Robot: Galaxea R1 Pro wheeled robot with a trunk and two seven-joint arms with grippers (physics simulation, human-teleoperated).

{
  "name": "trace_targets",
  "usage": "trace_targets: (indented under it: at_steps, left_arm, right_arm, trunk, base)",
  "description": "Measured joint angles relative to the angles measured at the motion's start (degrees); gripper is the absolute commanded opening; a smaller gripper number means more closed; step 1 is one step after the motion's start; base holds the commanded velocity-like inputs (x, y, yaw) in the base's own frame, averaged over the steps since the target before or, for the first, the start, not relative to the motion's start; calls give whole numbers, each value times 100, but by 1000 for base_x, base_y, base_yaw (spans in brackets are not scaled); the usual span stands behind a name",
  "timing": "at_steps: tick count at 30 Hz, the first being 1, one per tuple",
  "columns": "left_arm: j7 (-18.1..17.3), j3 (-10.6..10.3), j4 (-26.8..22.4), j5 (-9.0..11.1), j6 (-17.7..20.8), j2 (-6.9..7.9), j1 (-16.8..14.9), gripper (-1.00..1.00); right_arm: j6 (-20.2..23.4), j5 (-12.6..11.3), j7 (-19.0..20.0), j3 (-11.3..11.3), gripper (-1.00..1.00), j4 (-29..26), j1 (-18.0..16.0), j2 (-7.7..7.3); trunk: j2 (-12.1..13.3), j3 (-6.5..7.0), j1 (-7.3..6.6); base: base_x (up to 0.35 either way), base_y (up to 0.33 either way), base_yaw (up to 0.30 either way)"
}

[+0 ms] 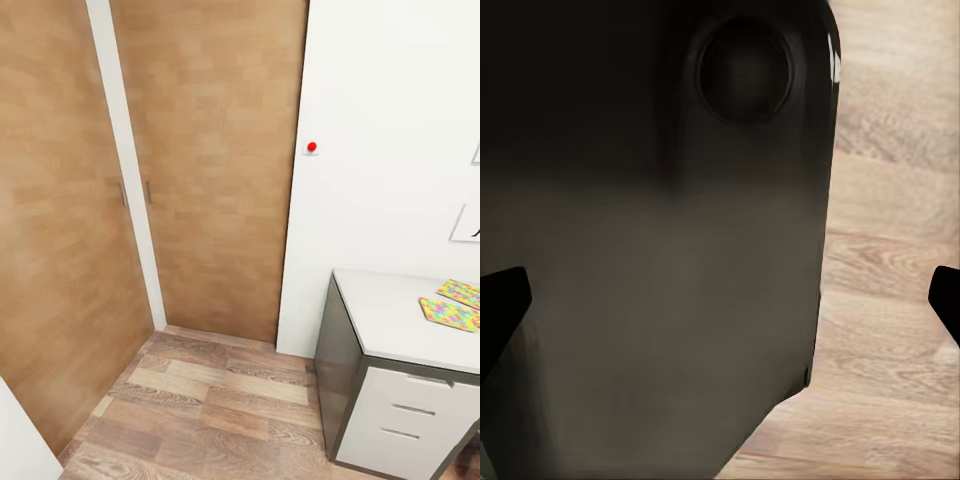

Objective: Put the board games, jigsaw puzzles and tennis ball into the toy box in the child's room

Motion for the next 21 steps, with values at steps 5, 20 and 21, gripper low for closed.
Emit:
trace_targets:
  at_steps: [5,20,21]
  left_arm:
    - [8,-9,-8,9,-32,-59,26,100]
    - [8,16,-8,7,-171,-40,42,100]
    - [8,16,-8,5,-191,-39,42,100]
  right_arm:
    - [39,-2,16,-7,100,-32,-9,113]
    - [4,-15,16,-19,100,-49,-9,252]
    - [5,-18,16,-20,100,-49,-9,255]
  trunk:
    - [1,1,0]
    - [1,2,0]
    - [1,2,0]
  base:
    - [0,0,0]
    - [0,0,0]
    - [0,0,0]
